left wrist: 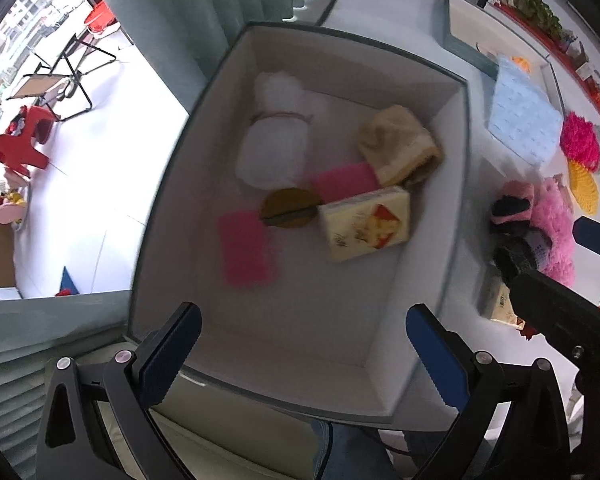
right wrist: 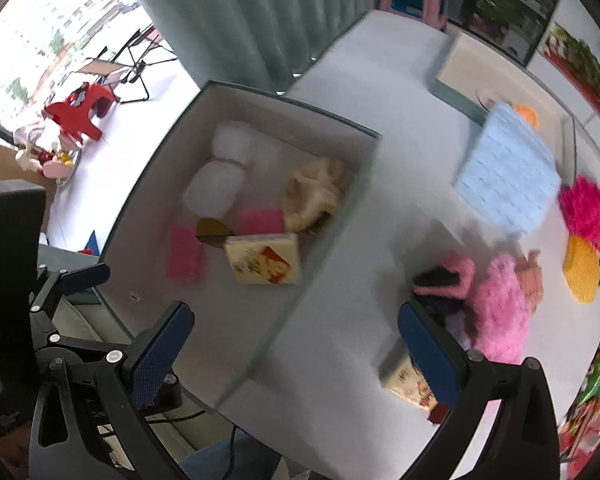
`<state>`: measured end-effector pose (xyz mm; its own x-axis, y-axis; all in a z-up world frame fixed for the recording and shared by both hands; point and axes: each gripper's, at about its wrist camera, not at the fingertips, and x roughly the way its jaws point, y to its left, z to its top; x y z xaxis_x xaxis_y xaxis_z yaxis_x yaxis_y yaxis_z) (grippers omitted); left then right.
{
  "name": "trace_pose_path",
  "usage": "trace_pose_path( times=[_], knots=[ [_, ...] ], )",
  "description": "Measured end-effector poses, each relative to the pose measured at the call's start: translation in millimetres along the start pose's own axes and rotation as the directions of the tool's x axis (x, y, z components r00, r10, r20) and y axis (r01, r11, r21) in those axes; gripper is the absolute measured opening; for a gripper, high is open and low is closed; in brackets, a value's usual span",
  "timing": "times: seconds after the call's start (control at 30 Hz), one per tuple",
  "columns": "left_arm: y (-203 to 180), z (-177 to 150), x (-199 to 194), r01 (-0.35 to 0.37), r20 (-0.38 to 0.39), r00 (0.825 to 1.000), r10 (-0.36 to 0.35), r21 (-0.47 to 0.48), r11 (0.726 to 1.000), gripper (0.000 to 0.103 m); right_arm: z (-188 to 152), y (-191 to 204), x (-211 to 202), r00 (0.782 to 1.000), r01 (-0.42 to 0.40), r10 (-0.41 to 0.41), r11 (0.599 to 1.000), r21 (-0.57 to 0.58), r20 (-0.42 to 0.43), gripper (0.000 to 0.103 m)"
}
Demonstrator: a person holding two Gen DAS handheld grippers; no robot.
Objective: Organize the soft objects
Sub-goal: 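Move both tools back toward the remaining items on the table, then grasp the bear-print snack box with the left tool while the right tool grasps the red flower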
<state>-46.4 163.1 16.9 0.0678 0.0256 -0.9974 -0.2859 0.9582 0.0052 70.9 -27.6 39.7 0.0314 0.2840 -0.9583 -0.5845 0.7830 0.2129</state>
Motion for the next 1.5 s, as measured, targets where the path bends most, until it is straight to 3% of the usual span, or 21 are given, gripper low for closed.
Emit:
trace_pose_path(
  times=[0.17, 0.4, 0.57, 0.67, 0.93, 1.13, 1.33, 1.5],
  knots=[
    [-45.2, -14.1, -9.6, -0.008, 0.002, 1.000, 0.008, 0.046, 0.999, 0.103, -21.7, -42.6, -9.5, 1.000, -0.014, 0.014, 0.999, 0.030, 0.002, 0.103],
    [-118.0, -40.8, -16.2, 0.019, -0.017, 1.000, -0.016, 0.147, 0.989, 0.103, -88.3, -151.8, -17.0, 1.000, 0.010, -0.003, 0.975, 0.222, -0.031, 0.103],
    [-175.1, -63.5, 8.8, -0.002, -0.057, 0.998, 0.017, 0.245, 0.970, 0.103, -139.1, -222.7, -12.6, 0.995, 0.040, -0.001, 0.924, 0.381, -0.104, 0.103],
    [-193.7, -67.6, 30.6, -0.008, -0.075, 0.997, 0.028, 0.245, 0.970, 0.103, -163.2, -248.1, -10.5, 0.991, 0.045, 0.011, 0.908, 0.417, -0.131, 0.103],
    [-227.4, -56.4, 79.5, -0.026, -0.079, 0.996, 0.046, 0.244, 0.969, 0.103, -205.5, -281.0, -2.6, 0.981, 0.049, 0.035, 0.904, 0.424, -0.189, 0.103],
    [-242.7, -57.3, 89.9, -0.006, -0.083, 0.996, 0.028, 0.259, 0.966, 0.103, -219.6, -290.4, 4.4, 0.977, 0.049, 0.047, 0.901, 0.430, -0.209, 0.103],
    [-214.6, -62.1, 100.8, -0.085, -0.103, 0.989, 0.108, 0.207, 0.975, 0.103, -206.8, -268.6, 24.9, 0.968, 0.019, 0.075, 0.930, 0.366, -0.240, 0.103],
    [-193.9, -59.2, 102.9, -0.041, -0.123, 0.991, 0.060, 0.148, 0.988, 0.103, -193.2, -244.1, 39.3, 0.968, -0.014, 0.094, 0.946, 0.323, -0.234, 0.103]
  ],
)
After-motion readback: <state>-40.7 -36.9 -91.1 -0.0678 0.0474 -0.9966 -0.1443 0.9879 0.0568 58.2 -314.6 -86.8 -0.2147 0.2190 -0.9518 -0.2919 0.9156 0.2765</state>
